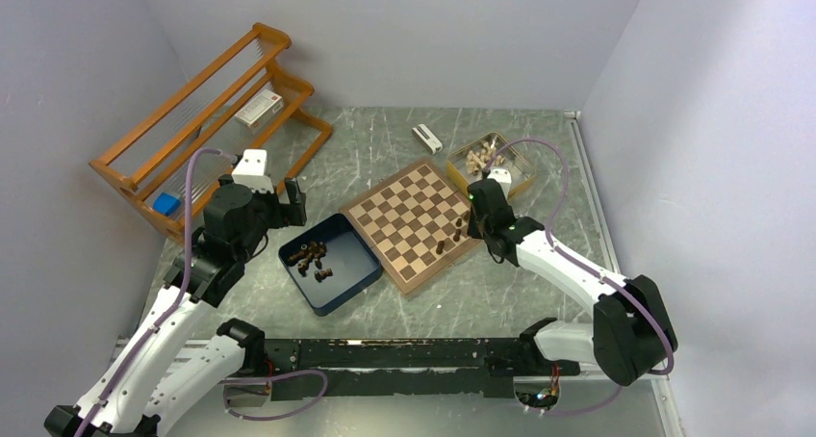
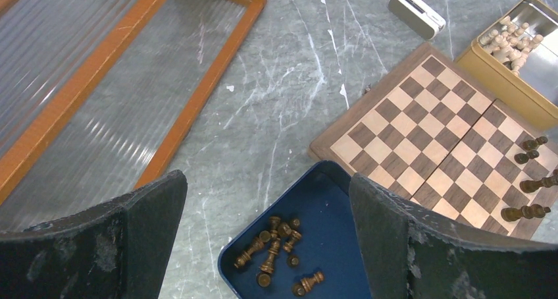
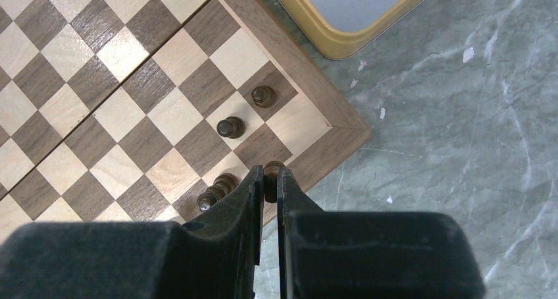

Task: Set up the chess pieces on the board
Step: Place the chess piece on the chessboard.

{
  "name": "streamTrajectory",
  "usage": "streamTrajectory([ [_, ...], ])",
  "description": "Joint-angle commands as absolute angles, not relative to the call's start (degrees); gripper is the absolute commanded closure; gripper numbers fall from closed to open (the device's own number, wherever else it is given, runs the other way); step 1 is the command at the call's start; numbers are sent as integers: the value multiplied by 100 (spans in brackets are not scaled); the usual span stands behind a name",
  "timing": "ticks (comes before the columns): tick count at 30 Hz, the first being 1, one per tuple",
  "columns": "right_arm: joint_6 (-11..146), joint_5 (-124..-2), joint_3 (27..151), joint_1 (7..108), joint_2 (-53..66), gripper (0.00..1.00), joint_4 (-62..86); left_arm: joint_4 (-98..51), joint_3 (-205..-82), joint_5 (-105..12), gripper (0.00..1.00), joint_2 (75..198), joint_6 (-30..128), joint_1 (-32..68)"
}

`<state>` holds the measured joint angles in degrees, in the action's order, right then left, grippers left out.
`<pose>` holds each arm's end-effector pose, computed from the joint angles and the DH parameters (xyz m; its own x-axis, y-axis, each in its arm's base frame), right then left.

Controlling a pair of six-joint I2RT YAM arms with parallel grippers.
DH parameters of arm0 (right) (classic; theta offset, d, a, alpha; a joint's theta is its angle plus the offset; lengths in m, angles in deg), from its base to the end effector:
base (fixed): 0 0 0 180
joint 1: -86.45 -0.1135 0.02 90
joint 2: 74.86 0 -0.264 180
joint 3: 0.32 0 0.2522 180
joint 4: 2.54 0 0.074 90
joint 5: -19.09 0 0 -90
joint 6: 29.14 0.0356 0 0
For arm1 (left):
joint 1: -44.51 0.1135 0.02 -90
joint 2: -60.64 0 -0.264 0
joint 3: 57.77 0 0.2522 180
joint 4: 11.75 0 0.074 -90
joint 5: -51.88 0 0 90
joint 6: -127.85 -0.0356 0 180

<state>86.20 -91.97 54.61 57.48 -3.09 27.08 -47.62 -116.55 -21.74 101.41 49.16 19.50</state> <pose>0.2272 0.1112 0.2135 -0.6739 0.0834 -0.7341 0.0586 0.9965 0.0594 0.1518 -0.0598 0.3307 -0.3044 -0.0656 -0.9503 0.1047 0.9893 -0.1019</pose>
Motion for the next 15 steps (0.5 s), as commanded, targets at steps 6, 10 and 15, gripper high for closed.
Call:
streamTrajectory([
  [6,8730,-9154,5234,5787,-344,100,2216,-4537,-11636,-2283,2,10152,4866,1947],
  [10,8737,-9104,5185,5788,-306,100,2127,-4545,-11631,-2274,2,10143,4871,1953],
  [15,8717,-9121,5186,5786,-233,100,2084,-4544,-11636,-2274,2,10145,4876,1946],
])
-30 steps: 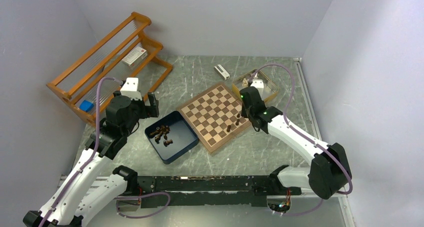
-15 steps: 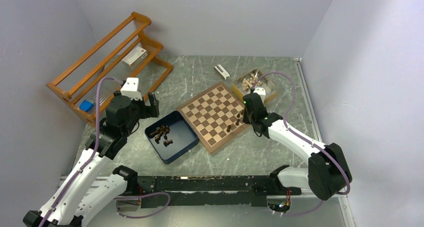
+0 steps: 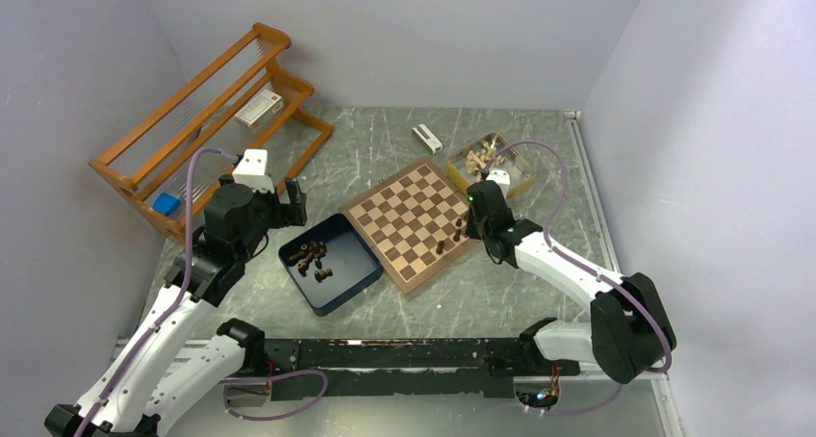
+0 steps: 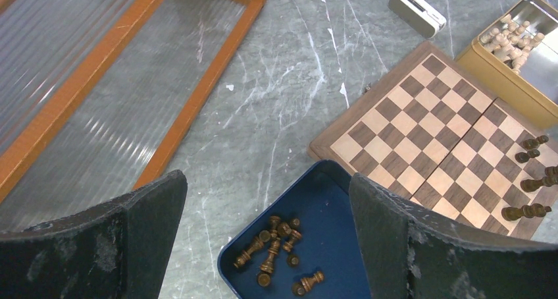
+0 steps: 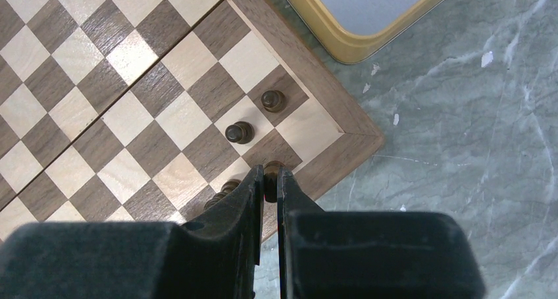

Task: Set up the chess pieces on the board
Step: Place the chess piece on the chessboard.

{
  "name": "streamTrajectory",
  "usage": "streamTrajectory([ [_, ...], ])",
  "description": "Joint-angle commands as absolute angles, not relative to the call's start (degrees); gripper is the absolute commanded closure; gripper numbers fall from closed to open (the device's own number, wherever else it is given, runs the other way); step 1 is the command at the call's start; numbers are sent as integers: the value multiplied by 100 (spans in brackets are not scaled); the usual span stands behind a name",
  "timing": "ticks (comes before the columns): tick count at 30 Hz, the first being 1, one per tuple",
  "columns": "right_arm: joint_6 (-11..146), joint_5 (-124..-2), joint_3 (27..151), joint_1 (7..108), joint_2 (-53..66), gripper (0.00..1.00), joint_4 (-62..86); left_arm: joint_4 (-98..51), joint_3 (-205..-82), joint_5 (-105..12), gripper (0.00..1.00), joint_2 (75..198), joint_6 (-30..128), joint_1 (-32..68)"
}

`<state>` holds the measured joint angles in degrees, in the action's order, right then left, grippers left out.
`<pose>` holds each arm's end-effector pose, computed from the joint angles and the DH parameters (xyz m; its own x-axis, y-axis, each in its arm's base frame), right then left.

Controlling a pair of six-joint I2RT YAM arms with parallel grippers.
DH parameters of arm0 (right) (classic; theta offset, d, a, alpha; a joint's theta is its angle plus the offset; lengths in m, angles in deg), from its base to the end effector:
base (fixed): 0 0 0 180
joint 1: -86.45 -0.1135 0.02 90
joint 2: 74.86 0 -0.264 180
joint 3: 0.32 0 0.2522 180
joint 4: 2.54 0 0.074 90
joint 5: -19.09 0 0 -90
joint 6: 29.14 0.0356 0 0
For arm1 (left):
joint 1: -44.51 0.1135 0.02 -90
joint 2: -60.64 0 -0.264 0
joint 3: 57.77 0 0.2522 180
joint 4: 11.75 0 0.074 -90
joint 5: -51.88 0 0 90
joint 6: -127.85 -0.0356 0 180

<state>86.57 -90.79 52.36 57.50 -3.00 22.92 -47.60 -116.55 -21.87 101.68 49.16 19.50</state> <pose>0.2268 0.1116 0.2060 -0.6596 0.1013 -0.7447 0.0474 0.9945 0.0934 0.1527 -0.0603 0.3301 -0.3086 -0.0638 -0.9491 0.1064 0.9892 -0.1011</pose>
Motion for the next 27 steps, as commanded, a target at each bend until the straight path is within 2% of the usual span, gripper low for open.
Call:
streamTrajectory([
  [1,8711,-9113,5181,5788,-222,100,2068,-4546,-11636,-2274,2,10147,4875,1942],
  [27,8700,-9172,5215,5788,158,99,1953,-4559,-11634,-2248,2,10124,4866,1945],
])
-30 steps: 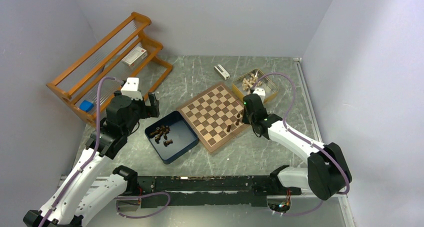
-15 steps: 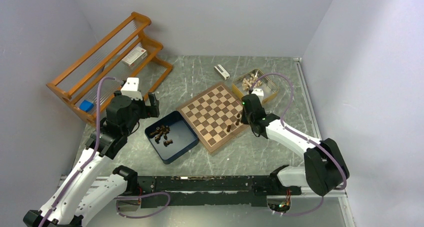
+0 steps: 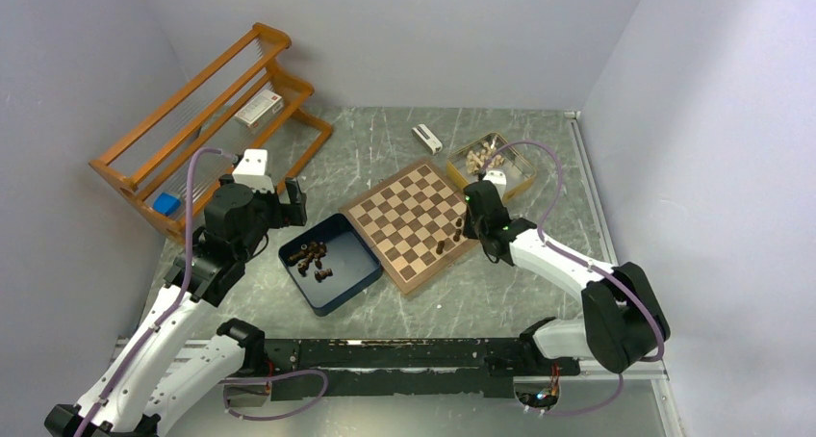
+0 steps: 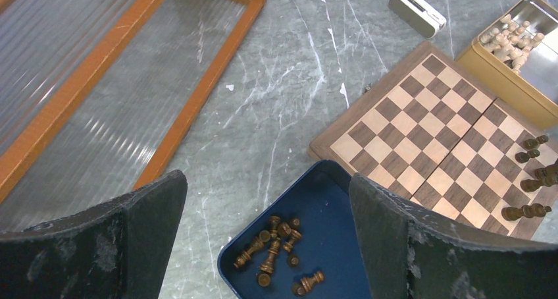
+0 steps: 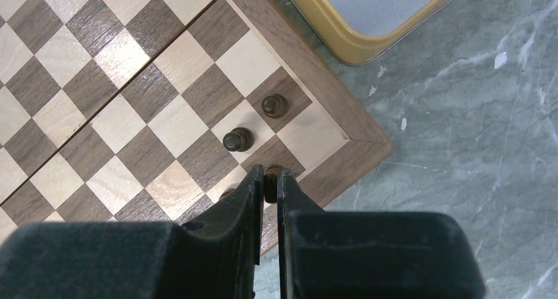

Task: Set up the chess pieces on the board
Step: Place the chess piece on the chessboard.

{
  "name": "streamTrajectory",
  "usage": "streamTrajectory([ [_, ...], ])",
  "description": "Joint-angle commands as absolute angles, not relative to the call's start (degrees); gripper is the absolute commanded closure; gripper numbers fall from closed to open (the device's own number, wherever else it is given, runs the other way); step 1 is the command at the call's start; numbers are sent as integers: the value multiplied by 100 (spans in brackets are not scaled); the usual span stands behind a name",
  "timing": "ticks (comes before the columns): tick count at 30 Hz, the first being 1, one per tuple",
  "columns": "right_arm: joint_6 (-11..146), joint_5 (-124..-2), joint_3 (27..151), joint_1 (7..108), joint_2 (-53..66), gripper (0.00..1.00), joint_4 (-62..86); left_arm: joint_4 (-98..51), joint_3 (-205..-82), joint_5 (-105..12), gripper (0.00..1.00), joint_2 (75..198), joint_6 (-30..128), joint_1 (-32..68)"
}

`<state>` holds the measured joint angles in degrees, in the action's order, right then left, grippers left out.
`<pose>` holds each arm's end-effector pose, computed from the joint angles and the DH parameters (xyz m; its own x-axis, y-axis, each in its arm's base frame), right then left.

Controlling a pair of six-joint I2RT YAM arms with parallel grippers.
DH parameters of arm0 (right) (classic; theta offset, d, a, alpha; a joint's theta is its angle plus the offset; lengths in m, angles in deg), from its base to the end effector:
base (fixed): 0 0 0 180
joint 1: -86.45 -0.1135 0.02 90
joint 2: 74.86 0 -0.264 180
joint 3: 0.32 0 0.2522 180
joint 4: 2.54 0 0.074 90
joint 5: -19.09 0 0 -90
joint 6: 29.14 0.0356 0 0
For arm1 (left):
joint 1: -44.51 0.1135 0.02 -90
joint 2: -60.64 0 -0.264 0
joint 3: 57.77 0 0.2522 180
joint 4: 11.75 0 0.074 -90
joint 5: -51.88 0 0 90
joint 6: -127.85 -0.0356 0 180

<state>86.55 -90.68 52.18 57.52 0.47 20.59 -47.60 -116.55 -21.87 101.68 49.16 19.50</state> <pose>0.2337 0.1154 0.1938 -0.6751 0.0930 -0.7319 0.0480 0.9955 0.0822 0.1527 -0.0603 0.3301 -0.3086 -0.0638 -0.9491 0.1064 0.9892 -0.1011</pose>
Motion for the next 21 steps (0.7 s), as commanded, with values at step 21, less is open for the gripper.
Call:
streamTrajectory([
  [21,8702,-9174,5264,5783,230,93,1961,-4563,-11627,-2255,2,10119,4861,1940],
])
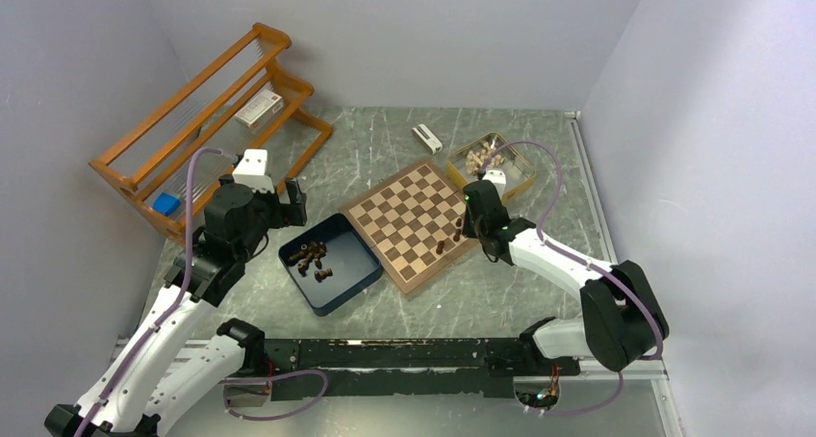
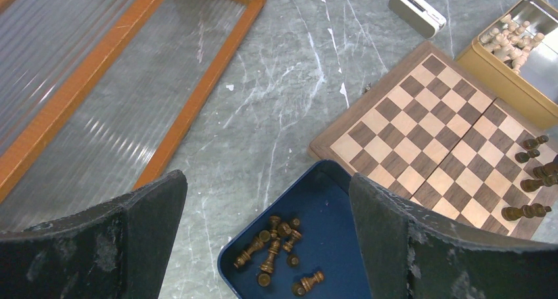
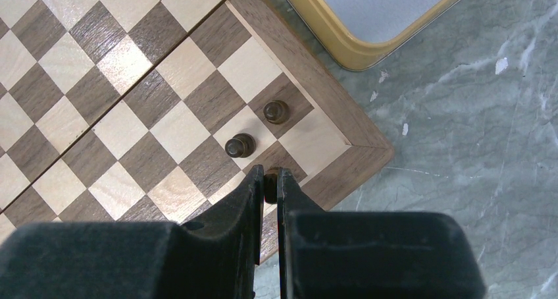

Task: Set up the chess pieces on the board
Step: Place the chess piece on the chessboard.

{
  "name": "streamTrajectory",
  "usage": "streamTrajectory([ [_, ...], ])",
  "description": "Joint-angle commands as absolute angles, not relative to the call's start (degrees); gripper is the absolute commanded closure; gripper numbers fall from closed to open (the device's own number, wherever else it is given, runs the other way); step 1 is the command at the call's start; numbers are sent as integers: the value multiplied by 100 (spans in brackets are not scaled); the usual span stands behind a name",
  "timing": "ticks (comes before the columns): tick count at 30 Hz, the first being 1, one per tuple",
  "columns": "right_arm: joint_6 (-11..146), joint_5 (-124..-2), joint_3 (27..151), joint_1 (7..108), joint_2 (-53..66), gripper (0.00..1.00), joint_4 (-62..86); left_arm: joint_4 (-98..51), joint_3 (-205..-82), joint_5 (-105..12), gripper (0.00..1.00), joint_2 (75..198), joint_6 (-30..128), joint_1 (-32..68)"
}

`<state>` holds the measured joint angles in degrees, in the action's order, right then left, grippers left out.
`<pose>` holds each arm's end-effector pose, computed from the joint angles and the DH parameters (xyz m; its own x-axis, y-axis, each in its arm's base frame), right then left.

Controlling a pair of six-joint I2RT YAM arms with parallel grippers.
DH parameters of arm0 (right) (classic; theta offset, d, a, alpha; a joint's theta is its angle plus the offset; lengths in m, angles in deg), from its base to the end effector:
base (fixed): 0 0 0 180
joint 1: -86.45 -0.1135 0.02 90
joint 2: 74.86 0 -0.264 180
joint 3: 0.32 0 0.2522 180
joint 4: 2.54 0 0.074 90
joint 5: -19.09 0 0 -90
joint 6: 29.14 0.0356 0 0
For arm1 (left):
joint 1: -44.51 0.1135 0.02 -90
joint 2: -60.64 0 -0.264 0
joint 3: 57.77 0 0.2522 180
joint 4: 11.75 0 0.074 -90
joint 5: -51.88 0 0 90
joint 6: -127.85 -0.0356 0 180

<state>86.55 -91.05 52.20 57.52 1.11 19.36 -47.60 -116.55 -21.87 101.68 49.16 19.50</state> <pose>0.2360 0.1164 0.1928 -0.6662 0.0968 -0.7395 0.0515 0.9951 0.0839 0.1527 -0.0603 0.3301 -0.3086 -0.0638 -0.9491 0.1064 0.9892 -0.1011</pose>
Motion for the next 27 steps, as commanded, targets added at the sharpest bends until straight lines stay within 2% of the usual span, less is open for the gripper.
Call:
streamTrajectory([
  [1,8720,-9169,5260,5788,227,92,1960,-4558,-11625,-2250,2,10118,4863,1946],
  [27,8730,-9147,5833,5782,55,70,2496,-4546,-11627,-2283,2,10061,4857,1948],
])
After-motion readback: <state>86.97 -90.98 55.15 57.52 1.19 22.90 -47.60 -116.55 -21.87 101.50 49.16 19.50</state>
